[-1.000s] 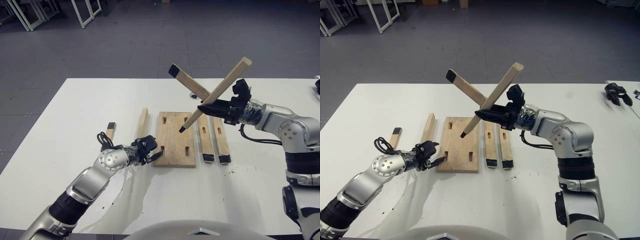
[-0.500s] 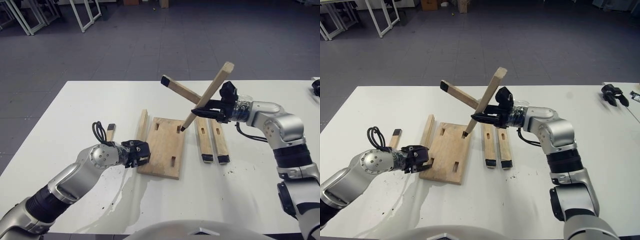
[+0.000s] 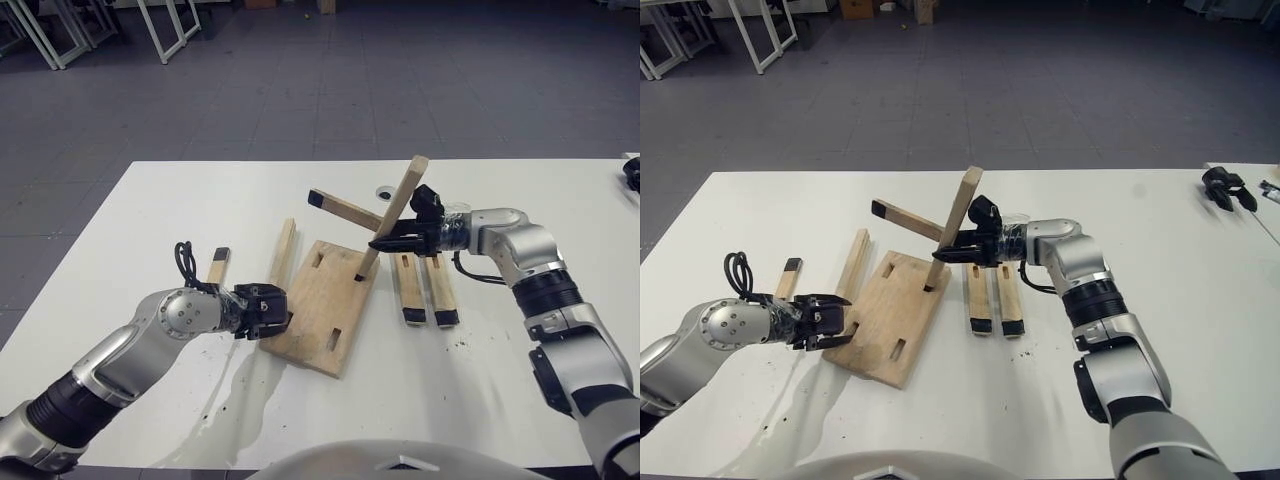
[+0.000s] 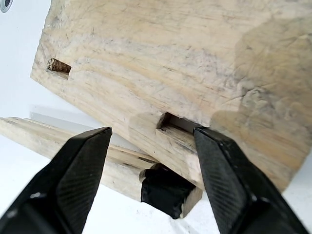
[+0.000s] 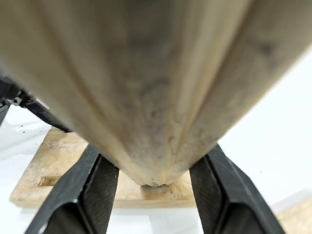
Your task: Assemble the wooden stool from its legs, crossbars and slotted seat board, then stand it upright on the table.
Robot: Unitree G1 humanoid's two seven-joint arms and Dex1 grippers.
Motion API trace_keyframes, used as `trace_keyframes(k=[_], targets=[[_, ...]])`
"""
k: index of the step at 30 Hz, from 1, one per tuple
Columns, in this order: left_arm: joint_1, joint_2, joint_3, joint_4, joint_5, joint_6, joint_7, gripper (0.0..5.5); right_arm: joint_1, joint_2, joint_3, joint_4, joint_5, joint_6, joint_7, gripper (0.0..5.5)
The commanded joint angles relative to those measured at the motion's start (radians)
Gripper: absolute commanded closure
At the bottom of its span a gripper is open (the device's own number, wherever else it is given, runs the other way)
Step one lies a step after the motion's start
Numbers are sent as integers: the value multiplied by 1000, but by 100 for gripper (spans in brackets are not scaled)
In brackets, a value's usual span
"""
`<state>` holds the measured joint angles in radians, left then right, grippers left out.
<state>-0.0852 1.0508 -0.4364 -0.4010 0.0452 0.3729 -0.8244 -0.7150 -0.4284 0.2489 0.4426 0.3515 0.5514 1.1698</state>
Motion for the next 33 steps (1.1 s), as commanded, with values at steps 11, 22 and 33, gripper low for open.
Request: trace_keyframes(k=[11,22,33], targets=[[89,-63,-43,60,67,60,-22,239,62,58,254,298,-337,-208,-184,348],[67,-140,-19,88,82,46,12,239,-2,50,262,440,-297,-248,-106,347],[68,-173,7,138,111,4,5,239,-223,80,100,600,-204,-211,-17,348]])
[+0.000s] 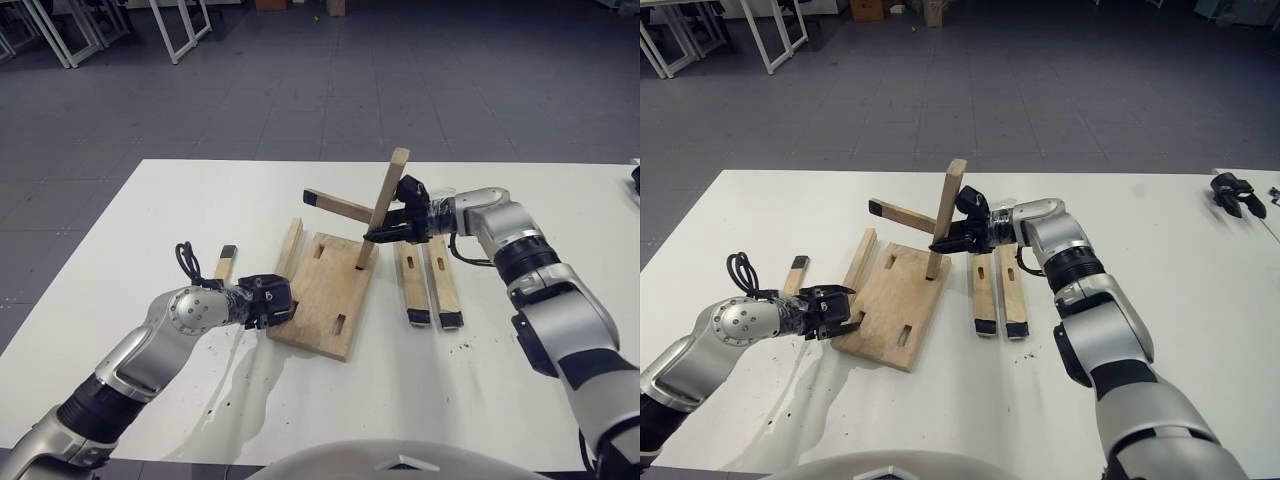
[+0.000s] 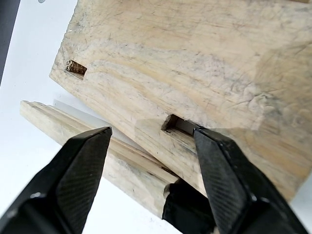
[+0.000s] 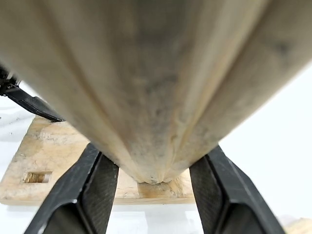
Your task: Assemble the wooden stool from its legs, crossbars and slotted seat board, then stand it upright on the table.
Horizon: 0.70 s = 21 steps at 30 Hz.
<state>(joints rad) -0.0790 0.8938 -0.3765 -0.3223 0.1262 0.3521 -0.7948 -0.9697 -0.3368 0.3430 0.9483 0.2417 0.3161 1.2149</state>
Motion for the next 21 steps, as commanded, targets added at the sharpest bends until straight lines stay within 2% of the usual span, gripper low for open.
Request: trace_keyframes(k=[1,2,3,9,12,15,17,19,21], targets=[[64,-19,-53,59,33,24,-25,239,29,-9,1,102,-99,12,-64,348],[66,-22,-52,59,35,23,-26,239,30,-7,-2,104,-105,-3,-69,348],[66,-25,-53,60,39,23,-26,239,33,-6,-2,101,-111,-16,-70,310],[78,-45,-42,59,36,37,-25,239,67,-53,7,67,-186,-35,-22,214],[96,-50,-39,58,38,38,-22,239,73,-128,-12,64,-250,-62,-100,208],[115,-52,-32,45,41,44,-17,239,-31,-145,-191,47,-178,-55,-310,208],[127,-60,-34,34,42,51,-11,239,-155,-110,-374,-23,-46,-54,-459,208],[131,-66,-36,28,44,55,-8,239,-263,-62,-522,-125,91,-49,-547,208],[129,-68,-38,28,48,55,-11,239,-348,-21,-608,-224,187,-68,-604,208]])
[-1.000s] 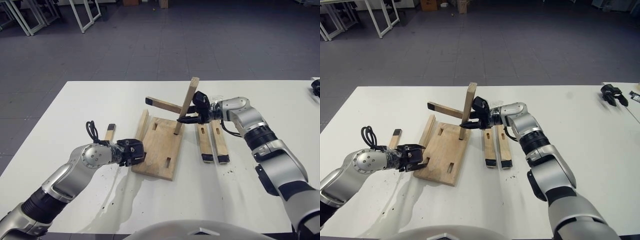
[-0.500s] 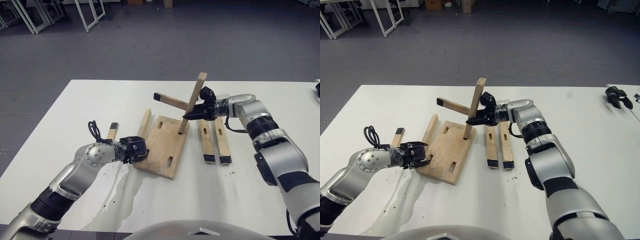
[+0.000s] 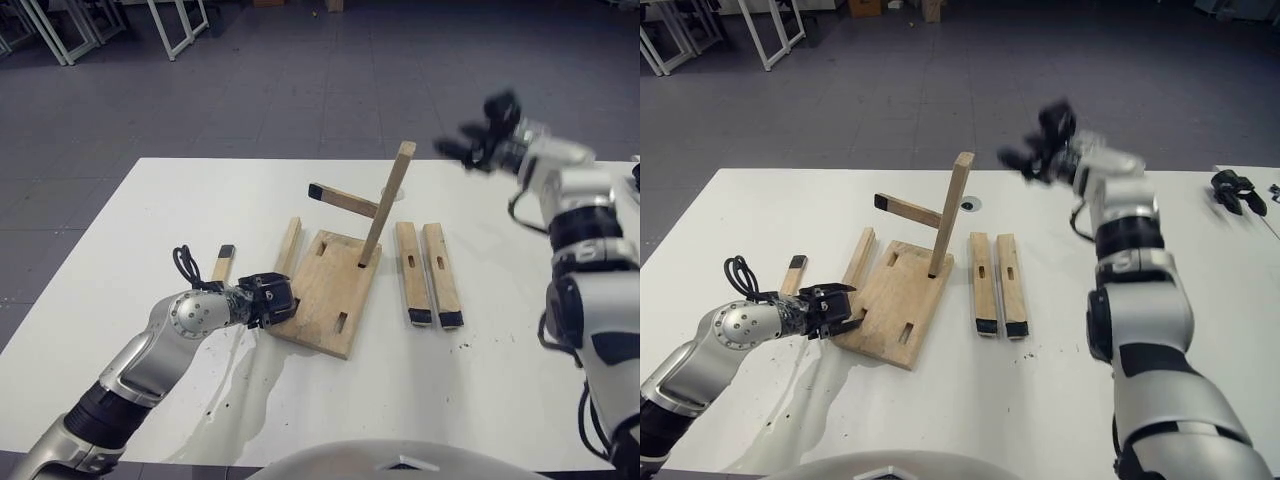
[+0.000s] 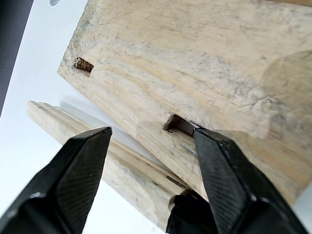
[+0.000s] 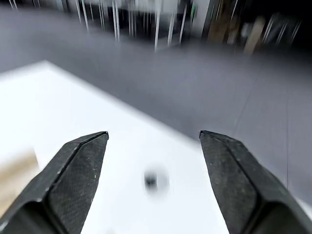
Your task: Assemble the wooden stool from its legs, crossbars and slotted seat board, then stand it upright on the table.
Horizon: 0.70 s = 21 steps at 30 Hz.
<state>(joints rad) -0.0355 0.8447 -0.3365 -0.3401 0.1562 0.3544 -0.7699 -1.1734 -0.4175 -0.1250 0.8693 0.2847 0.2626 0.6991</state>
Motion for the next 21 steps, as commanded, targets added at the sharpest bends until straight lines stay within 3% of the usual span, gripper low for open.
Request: trace_keyframes(k=[1,5,9,11,14,21], targets=[[84,-20,-79,47,20,53,-38,239,-168,77,-159,-185,171,-13,-108,208],[85,-25,-78,45,25,57,-39,239,-107,173,-57,-232,150,24,-55,208],[81,-34,-81,45,32,61,-39,239,197,226,274,-214,-44,111,72,208],[79,-33,-76,53,33,59,-39,239,294,208,332,-195,-111,136,52,208],[96,-32,-67,53,34,59,-33,239,283,205,272,-271,-54,199,41,208],[112,-43,-70,47,36,69,-21,239,109,241,-58,-765,310,432,-134,208]])
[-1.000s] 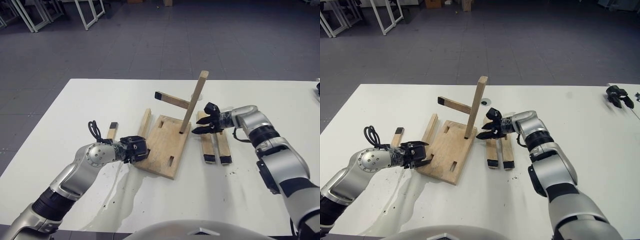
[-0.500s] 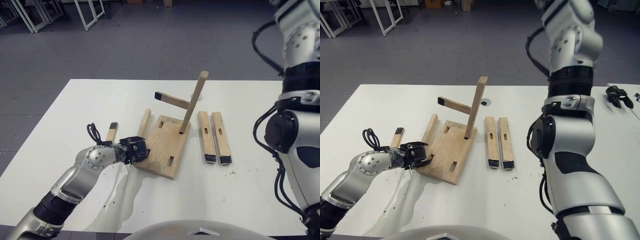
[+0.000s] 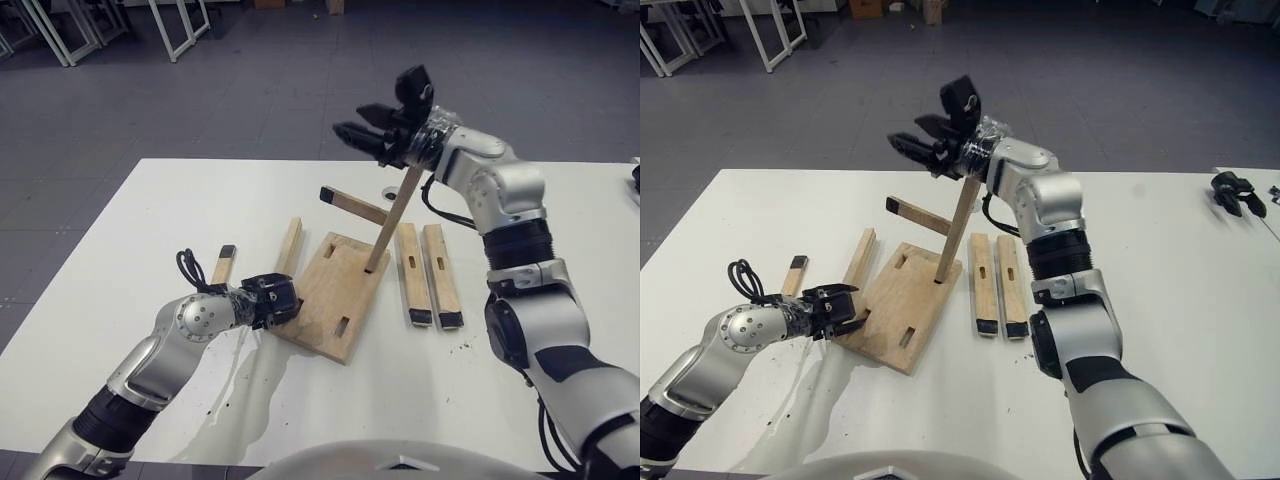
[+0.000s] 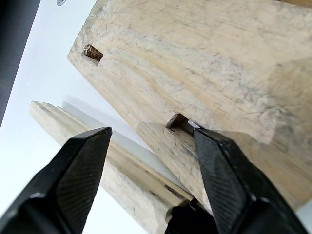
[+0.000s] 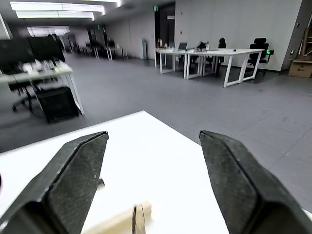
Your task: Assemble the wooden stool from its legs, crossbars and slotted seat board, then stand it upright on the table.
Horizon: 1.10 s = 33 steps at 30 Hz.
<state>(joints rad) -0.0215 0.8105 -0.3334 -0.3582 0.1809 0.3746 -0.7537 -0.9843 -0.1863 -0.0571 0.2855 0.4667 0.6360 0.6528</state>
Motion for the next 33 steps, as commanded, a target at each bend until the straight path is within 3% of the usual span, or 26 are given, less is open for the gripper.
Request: trace_keyframes(k=[1,5,10,16,21,33], targets=[[99,-9,-72,66,11,50,-37,239,-96,7,-172,-218,165,68,-129,208],[111,-14,-66,62,14,67,-22,239,-51,-59,-246,-266,180,89,-226,208],[128,-36,-38,46,24,127,34,239,185,-179,-261,-368,122,139,-300,208],[137,-202,29,-18,-6,356,188,239,637,-266,-115,-647,18,303,-378,208],[17,-340,55,-14,-2,564,293,239,882,-231,-50,-775,-38,430,-484,208],[-173,-539,76,105,-17,650,449,239,982,-179,49,-797,-104,523,-541,208]])
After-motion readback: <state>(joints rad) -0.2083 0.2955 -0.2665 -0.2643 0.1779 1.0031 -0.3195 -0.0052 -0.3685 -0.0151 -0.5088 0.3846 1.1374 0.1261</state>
